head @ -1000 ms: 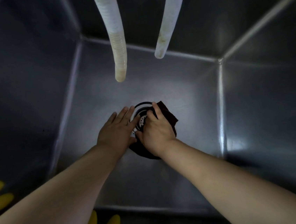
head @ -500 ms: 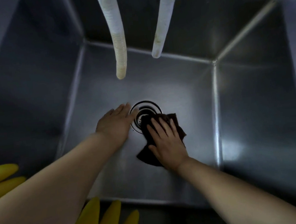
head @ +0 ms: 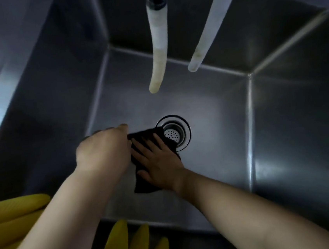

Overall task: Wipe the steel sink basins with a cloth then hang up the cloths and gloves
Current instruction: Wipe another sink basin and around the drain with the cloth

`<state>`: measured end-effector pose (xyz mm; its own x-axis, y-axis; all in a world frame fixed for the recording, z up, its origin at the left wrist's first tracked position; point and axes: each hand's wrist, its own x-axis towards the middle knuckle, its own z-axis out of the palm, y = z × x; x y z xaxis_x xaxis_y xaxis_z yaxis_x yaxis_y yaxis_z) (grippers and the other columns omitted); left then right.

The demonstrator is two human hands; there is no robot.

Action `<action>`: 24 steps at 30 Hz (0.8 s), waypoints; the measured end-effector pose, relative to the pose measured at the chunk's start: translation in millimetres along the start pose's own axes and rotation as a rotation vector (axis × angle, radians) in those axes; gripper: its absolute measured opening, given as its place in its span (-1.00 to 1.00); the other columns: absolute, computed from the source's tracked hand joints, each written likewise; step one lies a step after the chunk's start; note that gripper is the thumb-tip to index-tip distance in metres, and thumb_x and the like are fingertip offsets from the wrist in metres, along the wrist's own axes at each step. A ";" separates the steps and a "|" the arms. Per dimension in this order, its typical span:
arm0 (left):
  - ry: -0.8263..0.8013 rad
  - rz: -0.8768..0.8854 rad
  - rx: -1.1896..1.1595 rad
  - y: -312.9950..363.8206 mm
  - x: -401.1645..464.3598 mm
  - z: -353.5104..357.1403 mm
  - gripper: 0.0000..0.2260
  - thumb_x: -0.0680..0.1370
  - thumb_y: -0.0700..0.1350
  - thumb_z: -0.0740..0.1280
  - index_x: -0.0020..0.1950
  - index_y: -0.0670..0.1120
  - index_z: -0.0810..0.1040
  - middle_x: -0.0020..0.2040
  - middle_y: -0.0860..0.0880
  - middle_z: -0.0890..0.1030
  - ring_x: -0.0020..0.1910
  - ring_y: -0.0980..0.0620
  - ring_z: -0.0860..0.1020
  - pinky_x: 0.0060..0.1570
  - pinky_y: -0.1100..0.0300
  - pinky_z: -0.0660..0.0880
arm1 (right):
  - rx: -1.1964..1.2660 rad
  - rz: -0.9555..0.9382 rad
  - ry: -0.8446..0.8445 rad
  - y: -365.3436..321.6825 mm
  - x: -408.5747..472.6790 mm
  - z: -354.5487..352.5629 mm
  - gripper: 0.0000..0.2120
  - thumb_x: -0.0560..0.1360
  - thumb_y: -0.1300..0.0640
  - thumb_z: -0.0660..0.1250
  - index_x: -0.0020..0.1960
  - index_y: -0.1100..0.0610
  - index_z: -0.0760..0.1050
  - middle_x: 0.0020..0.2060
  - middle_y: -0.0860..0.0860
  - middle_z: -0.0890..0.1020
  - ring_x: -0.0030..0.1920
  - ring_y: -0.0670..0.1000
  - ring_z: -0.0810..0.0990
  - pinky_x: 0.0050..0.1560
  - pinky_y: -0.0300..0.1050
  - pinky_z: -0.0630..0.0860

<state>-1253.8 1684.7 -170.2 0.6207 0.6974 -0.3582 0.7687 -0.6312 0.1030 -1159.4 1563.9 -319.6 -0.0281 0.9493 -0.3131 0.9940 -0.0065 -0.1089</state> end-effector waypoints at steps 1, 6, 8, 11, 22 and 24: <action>0.012 -0.003 -0.014 -0.2 2.9 3.7 -0.73 0.61 -0.04 0.11 0.30 0.05 0.39 0.10 -0.01 0.58 0.05 -0.09 0.54 -0.15 0.15 0.34 | 0.011 0.023 0.020 2.3 16.1 -3.5 -0.37 0.54 -0.20 -0.05 0.55 0.02 0.00 0.53 0.04 0.11 0.49 0.16 0.12 0.49 0.18 -0.21; 0.090 0.005 -0.034 -5.8 8.5 11.1 -0.67 0.61 -0.01 0.12 0.38 0.07 0.35 0.15 -0.04 0.57 0.08 -0.12 0.53 -0.17 0.13 0.35 | 0.038 0.220 0.136 41.6 84.3 -30.1 -0.37 0.57 -0.15 0.06 0.55 0.08 0.02 0.54 0.08 0.09 0.50 0.18 0.08 0.47 0.17 -0.18; 0.072 -0.008 -0.040 -9.1 10.5 11.6 -0.64 0.61 -0.01 0.12 0.42 0.08 0.29 0.19 -0.05 0.55 0.11 -0.14 0.51 -0.13 0.11 0.39 | 0.041 0.293 0.160 66.0 93.2 -37.8 -0.38 0.58 -0.15 0.04 0.55 0.08 -0.01 0.54 0.07 0.08 0.51 0.17 0.04 0.47 0.17 -0.18; 0.032 -0.033 -0.020 -13.8 13.2 12.3 -0.66 0.61 -0.01 0.12 0.39 0.04 0.32 0.18 -0.08 0.56 0.10 -0.16 0.52 -0.05 0.08 0.44 | 0.028 0.416 0.149 102.8 82.7 -40.4 -0.39 0.60 -0.15 -0.01 0.56 0.04 -0.08 0.55 0.04 0.01 0.53 0.13 -0.05 0.48 0.17 -0.18; -0.020 -0.005 0.010 -11.1 14.1 11.1 -0.72 0.60 -0.07 0.14 0.31 -0.03 0.39 0.13 -0.09 0.57 0.08 -0.16 0.53 -0.10 0.12 0.37 | 0.034 0.674 0.049 111.2 -74.8 -11.7 -0.36 0.52 -0.07 0.00 0.54 0.16 0.03 0.52 0.16 0.13 0.51 0.21 0.06 0.49 0.22 -0.08; -0.030 0.000 0.018 -9.5 13.0 9.8 -0.74 0.60 -0.06 0.14 0.28 -0.02 0.40 0.10 -0.09 0.58 0.06 -0.16 0.53 -0.14 0.13 0.32 | 0.030 0.668 0.012 88.1 -94.0 -5.3 -0.33 0.49 -0.10 -0.02 0.52 0.21 0.10 0.47 0.23 0.22 0.46 0.29 0.17 0.44 0.31 0.05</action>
<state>-1254.6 1696.5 -185.0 0.6158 0.6868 -0.3862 0.7653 -0.6378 0.0861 -1068.6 1475.7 -294.7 0.5936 0.7419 -0.3117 0.7942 -0.6025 0.0785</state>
